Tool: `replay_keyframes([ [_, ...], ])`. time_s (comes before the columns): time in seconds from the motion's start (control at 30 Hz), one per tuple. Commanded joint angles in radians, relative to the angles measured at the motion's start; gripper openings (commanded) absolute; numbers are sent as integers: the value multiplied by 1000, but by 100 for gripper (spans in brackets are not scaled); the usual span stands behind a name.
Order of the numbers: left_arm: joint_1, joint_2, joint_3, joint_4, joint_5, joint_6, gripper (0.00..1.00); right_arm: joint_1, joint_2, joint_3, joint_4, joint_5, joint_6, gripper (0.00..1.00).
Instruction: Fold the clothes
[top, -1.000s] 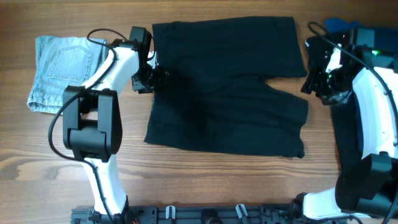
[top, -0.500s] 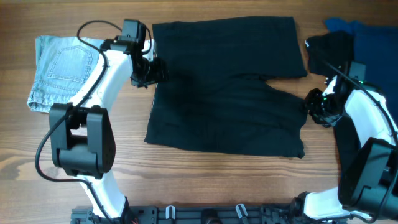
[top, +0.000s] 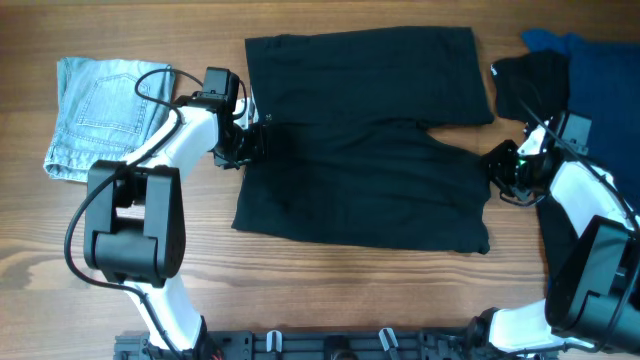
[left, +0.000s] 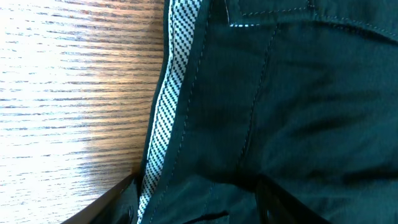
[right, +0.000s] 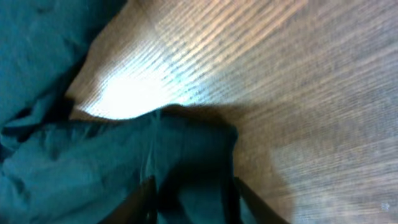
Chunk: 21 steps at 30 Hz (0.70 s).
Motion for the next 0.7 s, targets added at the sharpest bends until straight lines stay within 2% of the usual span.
replay_keyframes([
  [0.0, -4, 6, -20, -3, 7, 5, 60, -3, 6, -9, 58, 8, -64, 25],
  [0.23, -4, 7, -78, 5, -21, 5, 60, -3, 9, -9, 115, 81, -142, 14],
  [0.27, -4, 7, -89, 8, -27, 5, 60, -3, 14, -9, 117, 87, -142, 15],
  [0.3, -4, 7, -98, 12, -32, 5, 60, -3, 21, -9, 119, 86, -141, 26],
  [0.37, -4, 7, -122, 31, -34, 5, 61, -3, 43, -9, 126, 86, -141, 37],
  [0.5, -4, 7, -138, 42, -34, 1, 61, -3, 116, -9, 221, 48, -160, 39],
  [0.53, -4, 7, -138, 42, -34, 1, 61, -3, 122, -9, 249, 23, -159, 38],
  [0.67, -4, 7, -138, 42, -34, 1, 61, -3, 122, -9, 349, -8, -161, 5],
])
